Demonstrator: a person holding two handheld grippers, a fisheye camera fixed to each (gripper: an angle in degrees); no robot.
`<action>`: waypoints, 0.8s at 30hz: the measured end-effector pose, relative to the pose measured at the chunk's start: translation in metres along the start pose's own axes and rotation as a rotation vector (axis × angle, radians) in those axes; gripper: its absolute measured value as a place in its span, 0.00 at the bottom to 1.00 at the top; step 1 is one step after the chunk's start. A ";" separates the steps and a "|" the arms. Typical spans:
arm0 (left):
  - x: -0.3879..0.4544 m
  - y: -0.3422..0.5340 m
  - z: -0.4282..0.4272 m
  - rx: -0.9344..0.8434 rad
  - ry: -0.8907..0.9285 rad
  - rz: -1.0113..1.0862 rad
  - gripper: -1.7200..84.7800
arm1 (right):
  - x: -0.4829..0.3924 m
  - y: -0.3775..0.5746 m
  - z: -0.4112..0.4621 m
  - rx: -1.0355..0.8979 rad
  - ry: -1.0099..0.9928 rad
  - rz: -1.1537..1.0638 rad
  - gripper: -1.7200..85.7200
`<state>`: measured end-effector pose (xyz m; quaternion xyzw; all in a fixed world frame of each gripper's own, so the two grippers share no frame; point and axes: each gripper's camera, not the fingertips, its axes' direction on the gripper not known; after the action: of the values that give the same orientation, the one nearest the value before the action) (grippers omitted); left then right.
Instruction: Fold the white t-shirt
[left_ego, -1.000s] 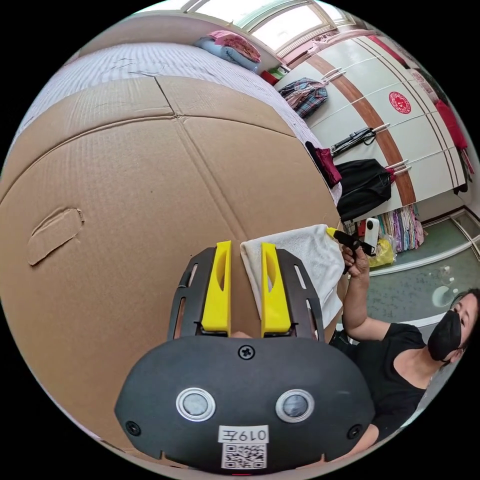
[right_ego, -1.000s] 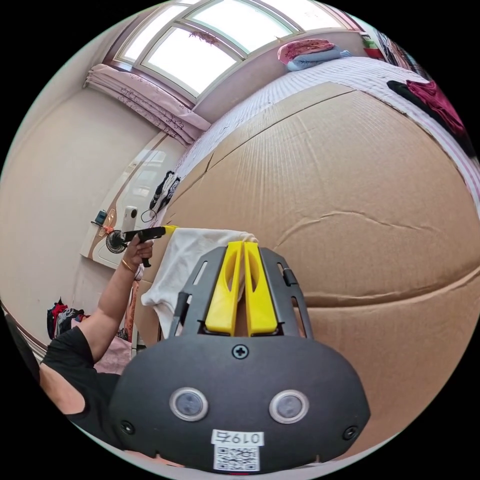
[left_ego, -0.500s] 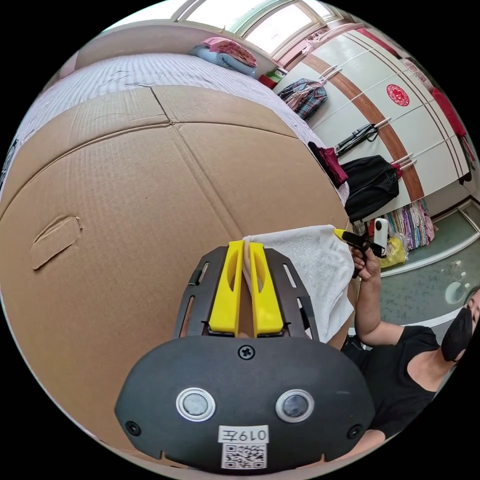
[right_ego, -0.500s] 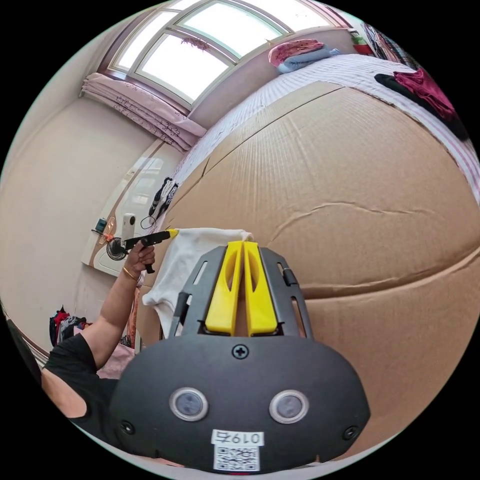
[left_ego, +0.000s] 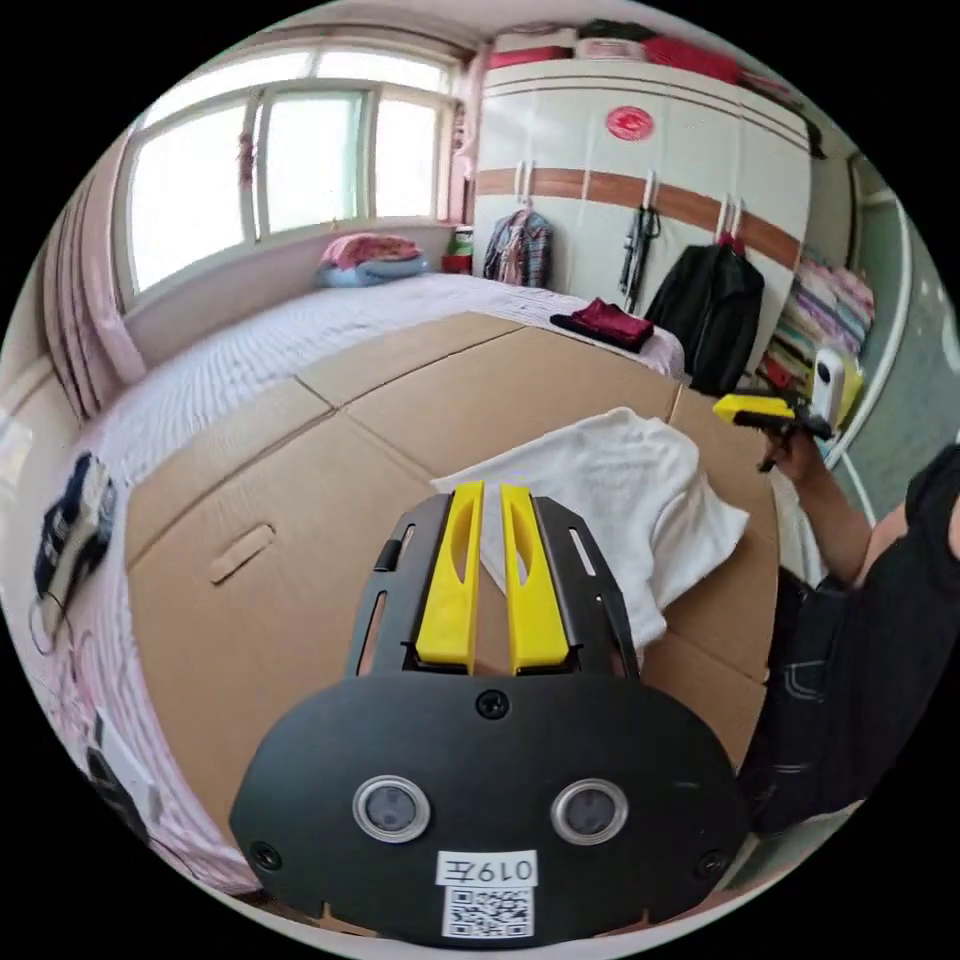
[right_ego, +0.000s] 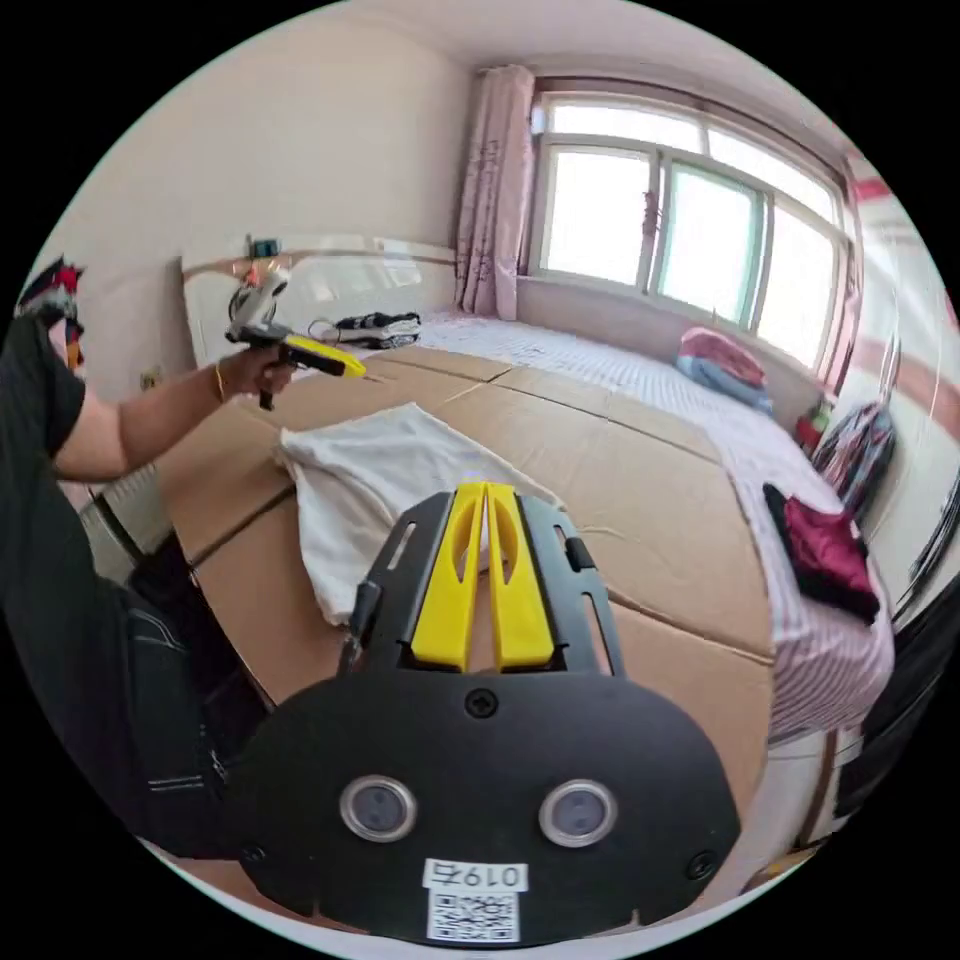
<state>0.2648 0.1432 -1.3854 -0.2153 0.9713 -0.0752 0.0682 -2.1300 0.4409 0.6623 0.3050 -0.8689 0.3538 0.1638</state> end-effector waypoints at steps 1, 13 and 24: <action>0.024 0.004 -0.008 0.009 -0.042 0.058 0.04 | -0.035 0.017 0.010 -0.018 0.090 -0.116 0.01; 0.260 0.066 -0.029 -0.222 -0.417 0.568 0.09 | -0.158 0.169 0.184 -0.252 0.346 -0.542 0.10; 0.290 0.074 -0.052 -0.262 -0.316 0.548 0.03 | -0.112 0.276 0.304 -0.363 0.361 -0.595 0.09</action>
<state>-0.0344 0.0908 -1.3768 0.0375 0.9719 0.1054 0.2072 -2.2444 0.4258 0.2525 0.4427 -0.7482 0.1791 0.4606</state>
